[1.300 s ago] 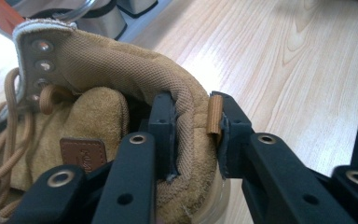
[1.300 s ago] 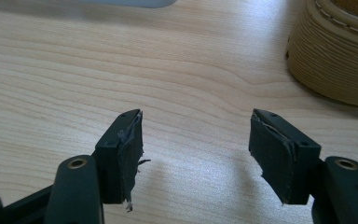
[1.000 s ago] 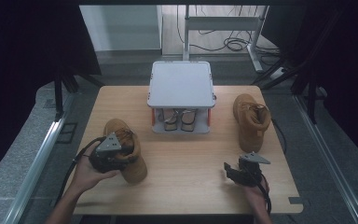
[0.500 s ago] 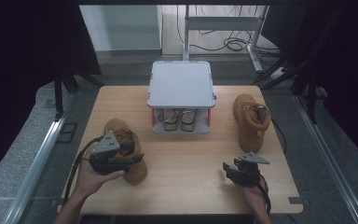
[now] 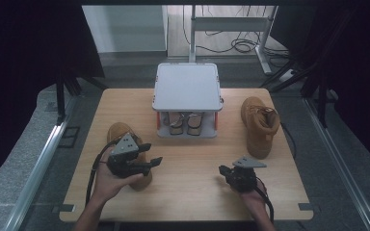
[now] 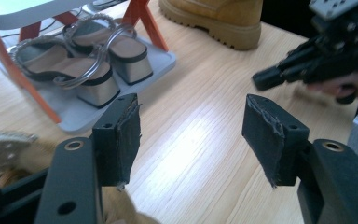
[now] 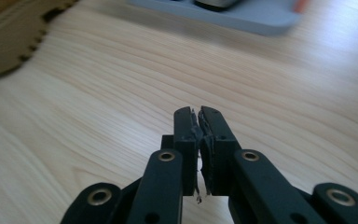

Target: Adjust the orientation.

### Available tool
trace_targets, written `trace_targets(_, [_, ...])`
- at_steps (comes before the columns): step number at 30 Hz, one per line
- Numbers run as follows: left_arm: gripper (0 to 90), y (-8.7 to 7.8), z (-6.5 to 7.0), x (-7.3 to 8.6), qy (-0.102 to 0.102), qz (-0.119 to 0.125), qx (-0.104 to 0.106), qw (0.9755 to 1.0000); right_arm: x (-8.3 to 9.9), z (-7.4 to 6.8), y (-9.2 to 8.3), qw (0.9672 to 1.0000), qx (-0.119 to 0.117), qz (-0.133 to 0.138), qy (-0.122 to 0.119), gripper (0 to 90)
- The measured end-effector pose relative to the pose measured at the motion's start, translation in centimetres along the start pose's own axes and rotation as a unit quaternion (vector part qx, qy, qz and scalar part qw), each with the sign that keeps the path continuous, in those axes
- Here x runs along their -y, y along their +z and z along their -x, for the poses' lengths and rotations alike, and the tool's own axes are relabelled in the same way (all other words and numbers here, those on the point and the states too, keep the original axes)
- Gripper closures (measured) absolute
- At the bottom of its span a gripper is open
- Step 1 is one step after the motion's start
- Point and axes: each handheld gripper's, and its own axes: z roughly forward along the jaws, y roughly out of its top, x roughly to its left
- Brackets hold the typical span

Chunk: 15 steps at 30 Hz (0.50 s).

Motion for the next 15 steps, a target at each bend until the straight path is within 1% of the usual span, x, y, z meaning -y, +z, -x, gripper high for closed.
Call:
trace_targets(1, [37.4,0.1,-0.1,0.0,-0.003,0.002,0.001,1.0000,-0.4,-0.6,0.5,0.9999,-0.011,0.001,-0.011,86.2])
trace_targets(3, [37.3,0.2,-0.3,0.0,-0.008,0.004,0.000,1.0000,-0.6,-0.8,0.8,0.9998,-0.014,0.001,-0.014,86.5])
trace_targets(5, [37.3,0.2,-0.5,0.2,-0.015,0.006,0.001,0.9999,-1.2,-1.5,1.6,0.9994,-0.027,0.002,-0.022,86.8])
trace_targets(7, [37.3,0.2,-0.6,0.3,-0.020,0.005,-0.001,0.9998,-1.6,-1.9,2.2,0.9990,-0.034,0.002,-0.027,87.1])
trace_targets(8, [37.3,0.1,-0.8,0.4,-0.021,0.001,-0.003,0.9998,-1.6,-2.1,2.4,0.9990,-0.037,0.002,-0.027,87.2])
trace_targets(10, [36.9,0.1,-0.9,0.5,-0.020,-0.005,-0.021,0.9996,-1.9,-2.6,3.2,0.9987,-0.045,0.000,-0.026,87.2])
trace_targets(11, [36.9,0.1,-1.1,0.6,-0.023,-0.006,-0.023,0.9994,-1.9,-2.8,3.5,0.9986,-0.047,-0.001,-0.026,87.2])
trace_targets(13, [36.6,0.0,-1.3,0.7,-0.032,-0.007,-0.019,0.9993,-2.1,-3.1,3.9,0.9984,-0.049,-0.002,-0.026,87.2])
trace_targets(15, [36.4,-0.1,-1.5,0.8,-0.033,-0.005,-0.020,0.9992,-2.3,-3.5,4.4,0.9981,-0.054,-0.005,-0.028,87.4])
